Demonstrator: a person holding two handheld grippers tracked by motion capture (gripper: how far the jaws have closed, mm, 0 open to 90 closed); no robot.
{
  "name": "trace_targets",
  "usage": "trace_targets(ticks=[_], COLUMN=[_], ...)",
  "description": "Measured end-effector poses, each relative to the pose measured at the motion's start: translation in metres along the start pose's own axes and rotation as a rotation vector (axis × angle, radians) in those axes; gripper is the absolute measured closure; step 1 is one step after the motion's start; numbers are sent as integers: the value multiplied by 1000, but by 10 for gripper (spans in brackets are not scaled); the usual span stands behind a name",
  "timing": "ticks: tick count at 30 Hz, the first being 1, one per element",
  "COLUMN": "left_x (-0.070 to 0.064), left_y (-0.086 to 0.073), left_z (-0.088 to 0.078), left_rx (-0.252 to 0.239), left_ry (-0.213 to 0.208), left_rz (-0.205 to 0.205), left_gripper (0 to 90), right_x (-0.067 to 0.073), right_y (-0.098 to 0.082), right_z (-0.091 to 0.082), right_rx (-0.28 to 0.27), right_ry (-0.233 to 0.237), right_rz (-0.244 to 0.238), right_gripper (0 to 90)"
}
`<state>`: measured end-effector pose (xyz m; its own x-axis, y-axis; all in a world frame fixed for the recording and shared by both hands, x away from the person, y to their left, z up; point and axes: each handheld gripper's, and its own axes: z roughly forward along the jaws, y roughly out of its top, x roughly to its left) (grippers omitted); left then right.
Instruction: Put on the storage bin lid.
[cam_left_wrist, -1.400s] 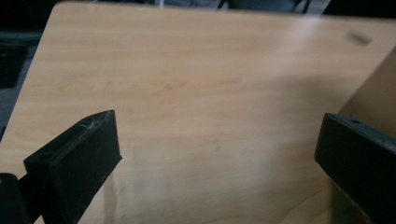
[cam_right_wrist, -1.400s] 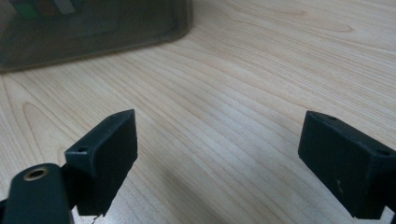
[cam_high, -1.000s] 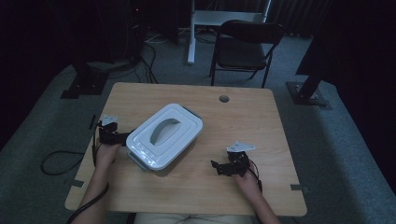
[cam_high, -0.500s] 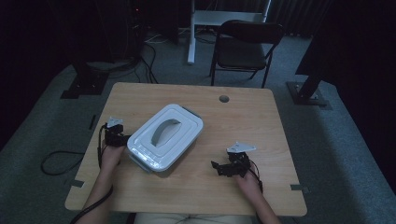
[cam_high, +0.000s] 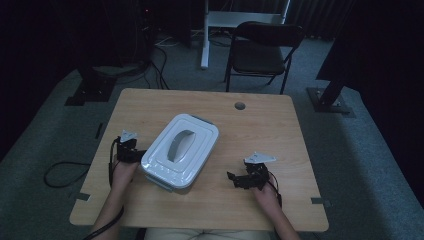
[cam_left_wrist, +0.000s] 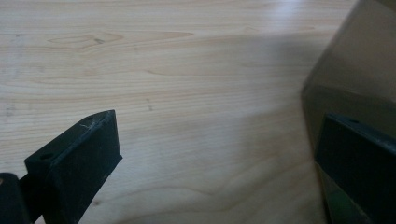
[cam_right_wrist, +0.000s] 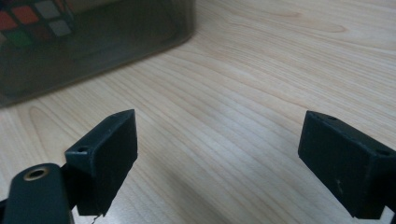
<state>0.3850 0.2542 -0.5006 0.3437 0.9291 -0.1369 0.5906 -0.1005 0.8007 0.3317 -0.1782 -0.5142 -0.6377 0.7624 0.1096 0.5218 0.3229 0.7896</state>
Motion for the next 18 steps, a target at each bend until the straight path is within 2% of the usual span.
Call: trace_targets(ticks=[4,9,18], left_x=[-7,-16,-33], left_y=[-2,-6,-8], left_z=[-3,-3,-4], left_rx=[-11,-8,6], left_ry=[4,-15,-38], left_rz=[19,31,69], left_gripper=[10,10,10], right_x=[2,3,5], right_y=[1,4,9], right_z=[1,3,7], right_rx=[-2,-15,-22], right_ry=[4,8,-26], right_rz=[-1,6,-5], right_gripper=[117,117,117])
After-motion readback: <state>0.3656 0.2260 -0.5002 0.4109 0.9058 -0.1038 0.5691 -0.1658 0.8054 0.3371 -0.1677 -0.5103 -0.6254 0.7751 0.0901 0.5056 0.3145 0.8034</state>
